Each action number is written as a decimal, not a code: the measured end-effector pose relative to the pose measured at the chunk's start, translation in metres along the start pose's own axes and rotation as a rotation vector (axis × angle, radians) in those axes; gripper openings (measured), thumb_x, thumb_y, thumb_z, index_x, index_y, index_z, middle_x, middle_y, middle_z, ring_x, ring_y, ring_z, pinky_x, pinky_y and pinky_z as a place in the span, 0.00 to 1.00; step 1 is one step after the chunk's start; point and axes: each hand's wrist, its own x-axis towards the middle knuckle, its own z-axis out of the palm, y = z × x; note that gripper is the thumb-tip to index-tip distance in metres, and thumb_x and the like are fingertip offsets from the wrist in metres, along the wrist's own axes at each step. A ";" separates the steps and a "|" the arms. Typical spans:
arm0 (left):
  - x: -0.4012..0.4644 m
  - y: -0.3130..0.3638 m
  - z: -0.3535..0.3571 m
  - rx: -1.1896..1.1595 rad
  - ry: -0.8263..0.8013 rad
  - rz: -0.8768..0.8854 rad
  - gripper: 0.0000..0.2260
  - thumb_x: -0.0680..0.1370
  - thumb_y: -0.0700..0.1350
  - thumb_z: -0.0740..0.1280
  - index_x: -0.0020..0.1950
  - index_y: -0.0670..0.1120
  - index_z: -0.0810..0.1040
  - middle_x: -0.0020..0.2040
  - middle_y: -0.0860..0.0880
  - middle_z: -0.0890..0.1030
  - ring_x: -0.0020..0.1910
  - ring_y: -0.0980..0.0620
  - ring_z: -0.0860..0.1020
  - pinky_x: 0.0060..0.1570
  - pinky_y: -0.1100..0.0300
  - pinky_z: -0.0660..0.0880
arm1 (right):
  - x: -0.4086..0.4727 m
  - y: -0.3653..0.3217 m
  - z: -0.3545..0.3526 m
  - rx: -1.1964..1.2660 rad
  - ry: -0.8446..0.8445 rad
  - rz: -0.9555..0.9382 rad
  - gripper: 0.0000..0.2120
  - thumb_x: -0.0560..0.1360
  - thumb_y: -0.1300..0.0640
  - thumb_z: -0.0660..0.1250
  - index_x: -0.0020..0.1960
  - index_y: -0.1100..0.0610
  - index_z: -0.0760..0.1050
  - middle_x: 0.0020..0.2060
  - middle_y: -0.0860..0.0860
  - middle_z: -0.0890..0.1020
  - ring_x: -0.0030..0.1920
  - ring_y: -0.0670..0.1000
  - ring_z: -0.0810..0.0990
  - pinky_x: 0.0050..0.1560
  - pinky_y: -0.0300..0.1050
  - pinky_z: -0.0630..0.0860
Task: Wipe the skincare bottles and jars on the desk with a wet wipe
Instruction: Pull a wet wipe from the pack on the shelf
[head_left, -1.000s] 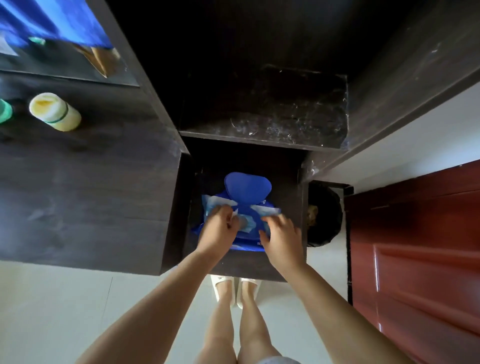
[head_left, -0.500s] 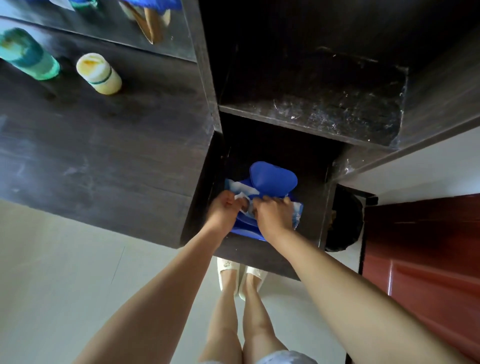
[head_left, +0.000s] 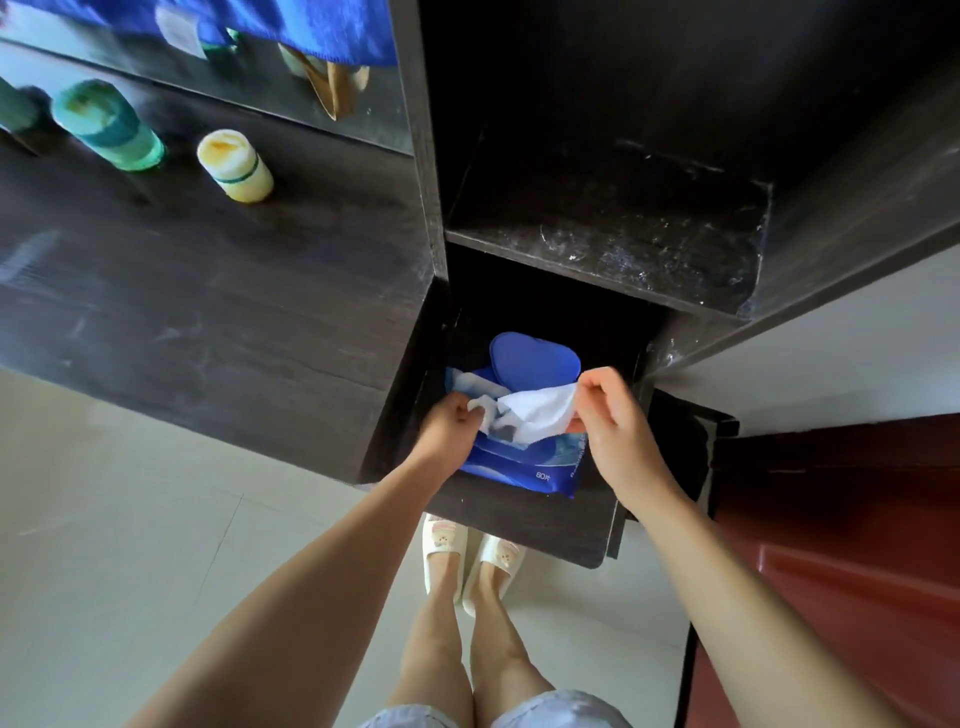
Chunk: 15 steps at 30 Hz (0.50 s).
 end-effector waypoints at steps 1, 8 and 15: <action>-0.006 0.005 -0.002 0.007 -0.021 0.014 0.10 0.79 0.44 0.59 0.55 0.40 0.74 0.48 0.40 0.78 0.48 0.43 0.75 0.45 0.57 0.67 | -0.005 -0.012 -0.007 0.012 0.008 -0.024 0.08 0.80 0.58 0.54 0.44 0.52 0.68 0.36 0.51 0.74 0.37 0.53 0.75 0.41 0.50 0.73; -0.110 0.074 -0.066 -0.265 -0.298 0.386 0.18 0.74 0.61 0.57 0.61 0.59 0.71 0.59 0.58 0.78 0.57 0.58 0.78 0.59 0.59 0.74 | -0.021 -0.122 -0.020 -0.083 -0.171 -0.127 0.09 0.79 0.57 0.56 0.42 0.48 0.69 0.32 0.45 0.72 0.30 0.39 0.71 0.31 0.35 0.68; -0.175 0.075 -0.150 -0.402 -0.115 0.484 0.08 0.78 0.47 0.63 0.52 0.48 0.81 0.48 0.47 0.84 0.48 0.50 0.82 0.53 0.57 0.78 | -0.039 -0.197 0.019 0.432 -0.317 0.029 0.16 0.78 0.45 0.55 0.50 0.51 0.80 0.44 0.50 0.85 0.48 0.52 0.82 0.47 0.46 0.75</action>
